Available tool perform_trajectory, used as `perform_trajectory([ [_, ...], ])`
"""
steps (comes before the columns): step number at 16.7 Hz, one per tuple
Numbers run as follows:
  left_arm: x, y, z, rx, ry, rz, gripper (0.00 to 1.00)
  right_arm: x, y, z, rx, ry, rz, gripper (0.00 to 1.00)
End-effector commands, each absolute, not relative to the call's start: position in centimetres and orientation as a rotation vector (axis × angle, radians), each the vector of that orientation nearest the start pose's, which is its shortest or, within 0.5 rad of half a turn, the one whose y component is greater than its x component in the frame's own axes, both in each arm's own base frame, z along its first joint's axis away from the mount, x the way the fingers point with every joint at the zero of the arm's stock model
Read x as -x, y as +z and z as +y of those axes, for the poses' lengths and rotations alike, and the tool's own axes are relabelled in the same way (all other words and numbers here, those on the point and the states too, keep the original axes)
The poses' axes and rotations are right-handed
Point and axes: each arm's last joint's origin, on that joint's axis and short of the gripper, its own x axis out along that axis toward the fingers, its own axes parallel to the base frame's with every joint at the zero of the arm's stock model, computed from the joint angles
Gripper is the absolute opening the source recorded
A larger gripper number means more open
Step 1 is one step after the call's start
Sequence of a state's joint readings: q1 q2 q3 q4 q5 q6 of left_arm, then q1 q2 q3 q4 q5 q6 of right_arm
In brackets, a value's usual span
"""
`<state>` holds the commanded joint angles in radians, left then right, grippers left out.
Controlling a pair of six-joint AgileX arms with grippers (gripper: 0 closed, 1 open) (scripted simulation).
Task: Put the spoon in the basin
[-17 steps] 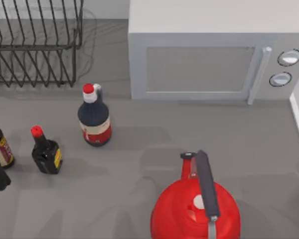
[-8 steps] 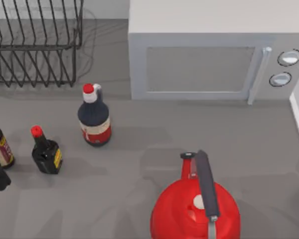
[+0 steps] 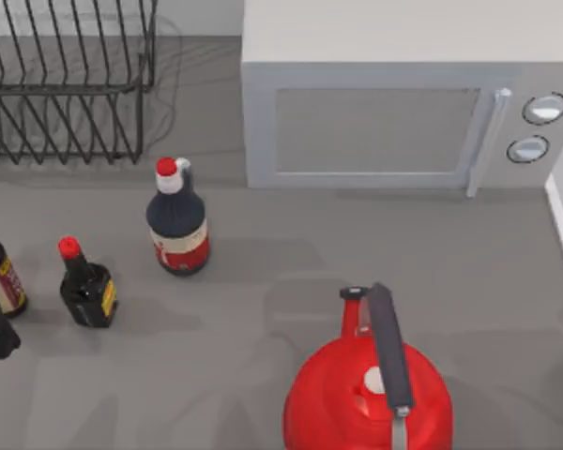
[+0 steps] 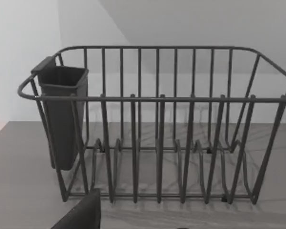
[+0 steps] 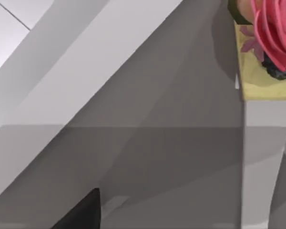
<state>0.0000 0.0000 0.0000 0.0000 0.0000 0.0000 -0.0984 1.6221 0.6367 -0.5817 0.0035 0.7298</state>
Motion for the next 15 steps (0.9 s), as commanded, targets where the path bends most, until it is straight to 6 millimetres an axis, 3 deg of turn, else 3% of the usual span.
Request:
perform_trajectory([
  [7,-10.6,16.0,-0.1,0.0,0.0,0.0,1.0,-22.4,9.3,-2.2,-0.644,-0.648,1.468,0.0],
  [8,-10.6,16.0,-0.1,0.0,0.0,0.0,1.0,-22.6,11.5,-2.2,-0.626,-0.648,1.443,0.0],
  [11,-10.6,16.0,-0.1,0.0,0.0,0.0,1.0,-23.0,12.5,-2.2,-0.63,-0.648,1.434,0.0],
  [15,-10.6,16.0,-0.1,0.0,0.0,0.0,1.0,-23.2,16.2,-2.2,-0.624,-0.654,1.457,0.0],
])
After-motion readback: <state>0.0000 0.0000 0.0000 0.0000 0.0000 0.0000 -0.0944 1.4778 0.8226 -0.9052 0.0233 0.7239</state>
